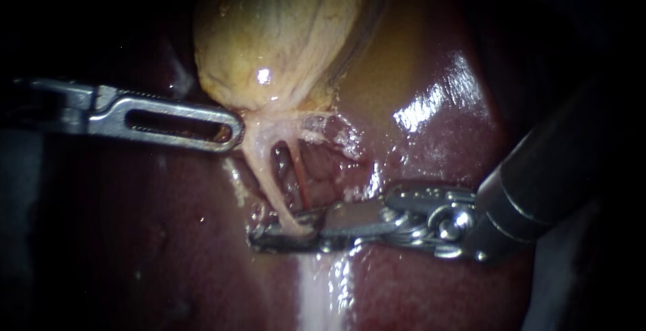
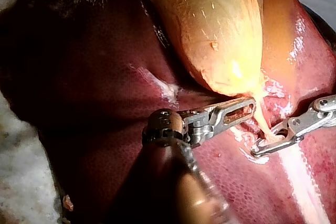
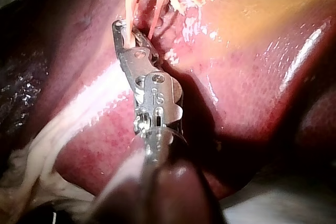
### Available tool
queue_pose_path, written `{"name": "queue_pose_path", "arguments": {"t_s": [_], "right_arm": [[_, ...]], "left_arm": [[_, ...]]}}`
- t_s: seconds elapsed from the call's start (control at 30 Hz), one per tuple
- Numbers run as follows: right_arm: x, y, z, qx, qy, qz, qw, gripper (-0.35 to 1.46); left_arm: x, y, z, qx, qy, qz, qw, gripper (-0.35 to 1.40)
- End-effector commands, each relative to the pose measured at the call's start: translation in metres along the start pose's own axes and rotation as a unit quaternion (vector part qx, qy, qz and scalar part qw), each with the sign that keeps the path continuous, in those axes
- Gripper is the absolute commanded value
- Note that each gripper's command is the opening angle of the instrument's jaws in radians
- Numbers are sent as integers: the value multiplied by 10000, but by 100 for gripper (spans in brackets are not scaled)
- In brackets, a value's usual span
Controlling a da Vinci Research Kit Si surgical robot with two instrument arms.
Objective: Going back first clip left tube
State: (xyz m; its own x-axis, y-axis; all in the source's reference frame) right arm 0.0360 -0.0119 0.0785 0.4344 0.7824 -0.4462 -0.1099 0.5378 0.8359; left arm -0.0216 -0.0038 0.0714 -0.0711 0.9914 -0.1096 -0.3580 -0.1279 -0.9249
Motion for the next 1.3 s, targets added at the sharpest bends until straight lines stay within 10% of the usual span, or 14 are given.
{"name": "queue_pose_path", "arguments": {"t_s": [0.03, 0.37, 0.53, 0.73, 1.3], "right_arm": [[0, 0, 1, 20, -7, 2, 10000, -35], [0, -1, 2, 51, -22, 1, 10000, -35], [7, -1, 12, 168, 246, -1120, 9933, 45], [12, -1, 12, 40, 280, -1628, 9863, 49], [18, -4, -22, 57, 289, -1643, 9860, 49]], "left_arm": [[0, 0, 0, -1, 0, 0, 10000, -35], [-1, -1, 0, -1, 0, 4, 10000, -35], [-1, -2, 0, -1, -1, 6, 10000, -35], [-1, -2, -1, -3, -4, 8, 10000, -35], [-2, -3, -2, -4, -5, 8, 10000, -35]]}}
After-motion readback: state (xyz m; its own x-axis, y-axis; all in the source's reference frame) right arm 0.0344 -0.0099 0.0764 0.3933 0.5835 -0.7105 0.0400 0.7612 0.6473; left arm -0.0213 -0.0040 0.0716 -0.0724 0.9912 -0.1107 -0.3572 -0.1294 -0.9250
